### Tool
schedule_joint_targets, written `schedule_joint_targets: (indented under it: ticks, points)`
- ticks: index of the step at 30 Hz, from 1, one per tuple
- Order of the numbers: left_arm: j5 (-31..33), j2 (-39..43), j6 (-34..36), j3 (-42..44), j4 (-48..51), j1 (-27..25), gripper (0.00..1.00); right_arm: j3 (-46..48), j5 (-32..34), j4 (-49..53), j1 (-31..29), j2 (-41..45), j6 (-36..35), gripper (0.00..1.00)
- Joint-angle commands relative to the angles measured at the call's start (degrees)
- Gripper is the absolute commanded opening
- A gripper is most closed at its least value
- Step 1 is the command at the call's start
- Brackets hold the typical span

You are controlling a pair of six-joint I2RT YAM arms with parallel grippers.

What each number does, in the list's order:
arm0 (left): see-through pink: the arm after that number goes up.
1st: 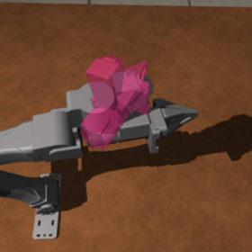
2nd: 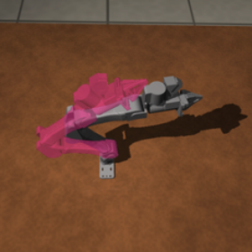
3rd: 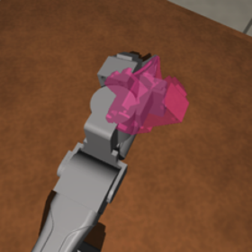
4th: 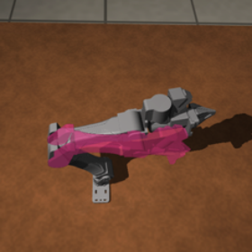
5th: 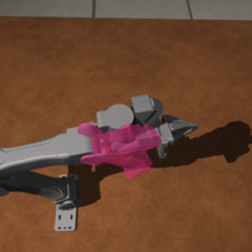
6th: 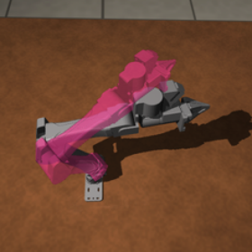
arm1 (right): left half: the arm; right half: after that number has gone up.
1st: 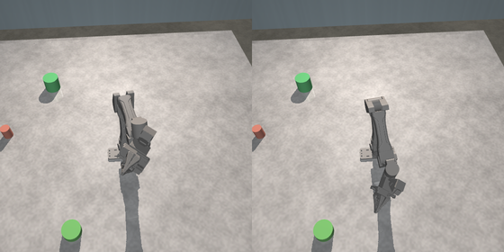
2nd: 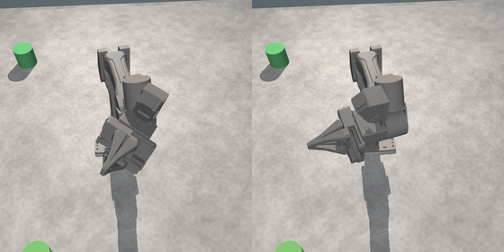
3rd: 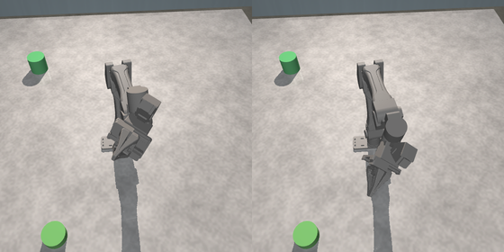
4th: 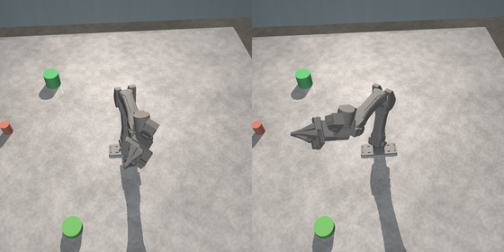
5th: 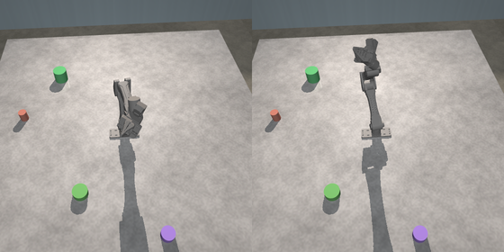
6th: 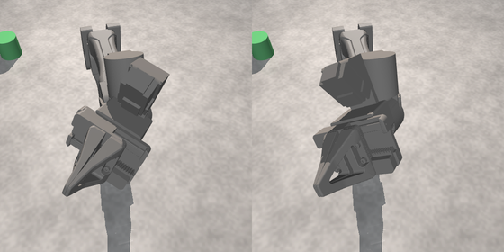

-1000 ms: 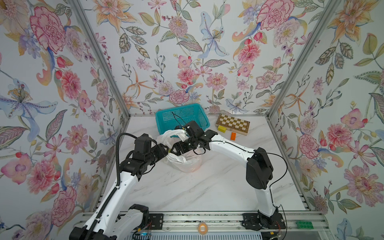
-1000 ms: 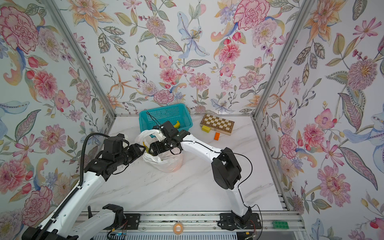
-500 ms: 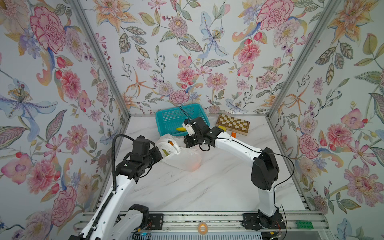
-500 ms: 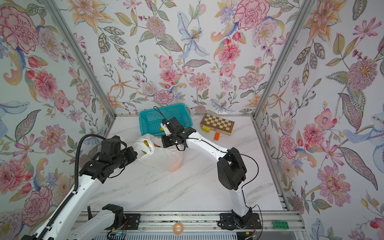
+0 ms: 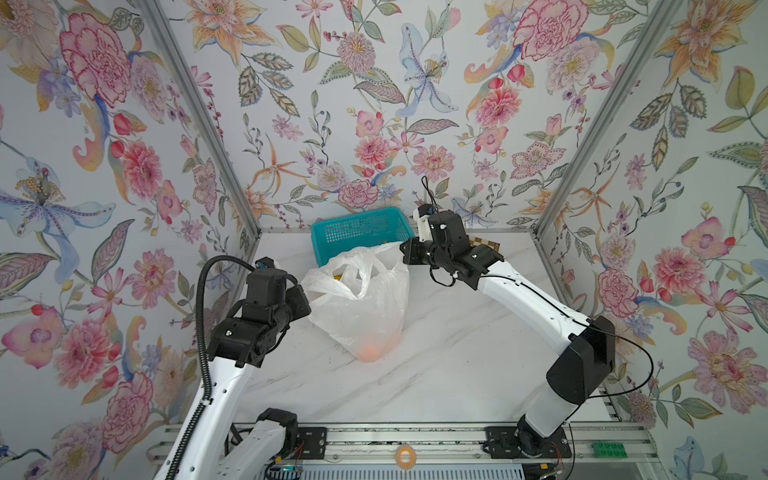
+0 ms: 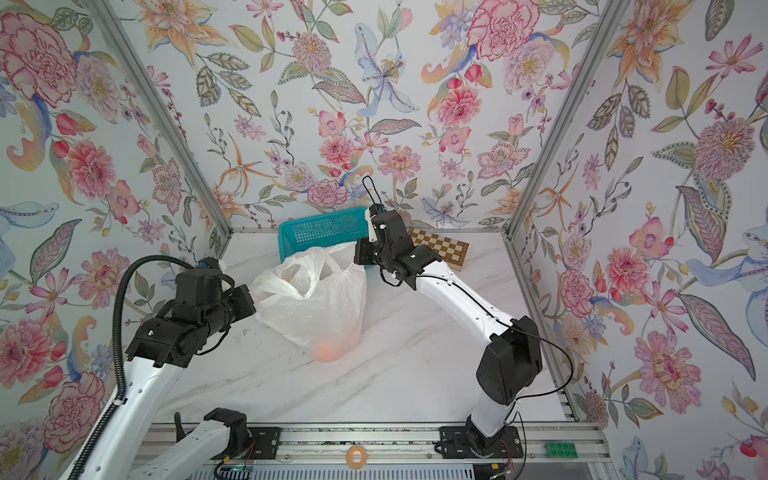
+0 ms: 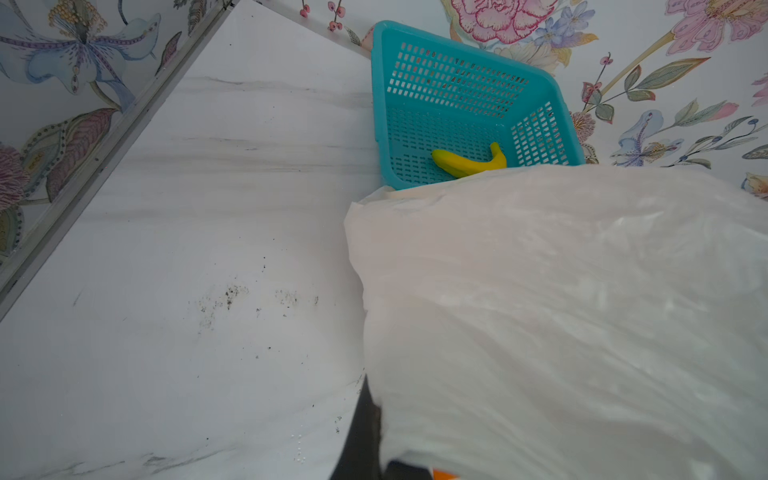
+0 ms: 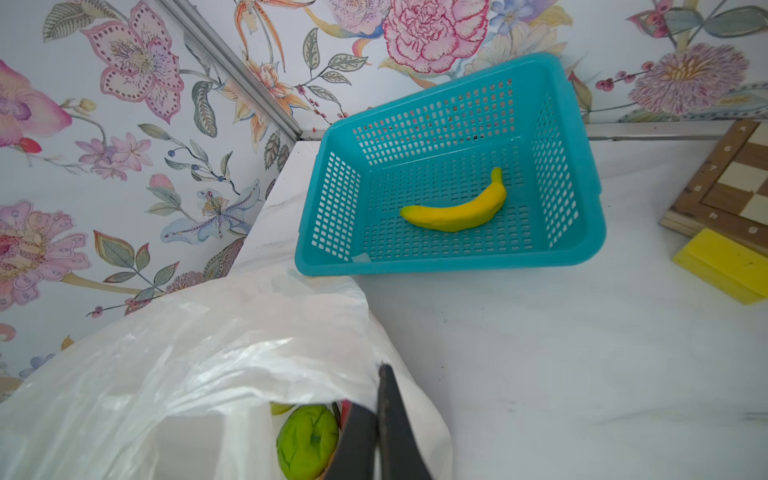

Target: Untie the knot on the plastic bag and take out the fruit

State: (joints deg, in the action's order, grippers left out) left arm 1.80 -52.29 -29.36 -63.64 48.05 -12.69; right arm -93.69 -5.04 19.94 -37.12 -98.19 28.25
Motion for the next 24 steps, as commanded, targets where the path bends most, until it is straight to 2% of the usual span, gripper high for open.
schedule_joint_targets:
  ticks: [1,3,5,9,12,16,18,20,22,24]
  points:
    - [1.06,-0.53,2.03,-0.06,0.55,0.59,0.14,0.88,-1.61,-3.28,0.45,-1.75,2.11,0.00]
    - [-1.61,-0.01,2.82,0.52,-1.80,0.64,0.33,1.09,-3.72,-2.83,0.09,-2.77,2.47,0.00]
    - [-3.73,0.32,4.50,0.06,-3.53,0.57,0.43,1.31,-4.62,-3.06,-0.29,-3.13,2.43,0.00]
    - [-5.72,-1.18,10.02,-5.35,-2.85,0.99,0.55,1.23,-5.52,-3.54,-0.49,-2.93,2.46,0.01]
    - [-9.85,-4.65,14.54,-11.76,-0.67,1.94,0.65,1.32,-5.76,-3.60,-0.28,-2.62,2.11,0.01]
    - [-21.10,-11.28,19.69,-19.55,1.85,3.11,0.78,1.49,-6.88,-3.34,-0.13,-2.30,2.27,0.05]
    - [-25.25,-15.31,21.96,-22.87,4.04,3.20,0.82,1.65,-7.04,-3.18,-0.11,-1.93,2.50,0.13]
    - [-26.70,-19.12,24.19,-25.54,6.06,3.26,0.86,1.84,-6.99,-2.90,-0.05,-1.33,2.83,0.34]
    - [-27.11,-22.19,26.65,-26.91,7.13,3.51,0.89,2.10,-7.09,-2.49,0.08,-0.61,2.93,0.49]
    - [-29.04,-24.61,28.79,-26.34,6.00,4.38,0.93,2.45,-7.19,-1.72,0.06,0.39,2.70,0.56]
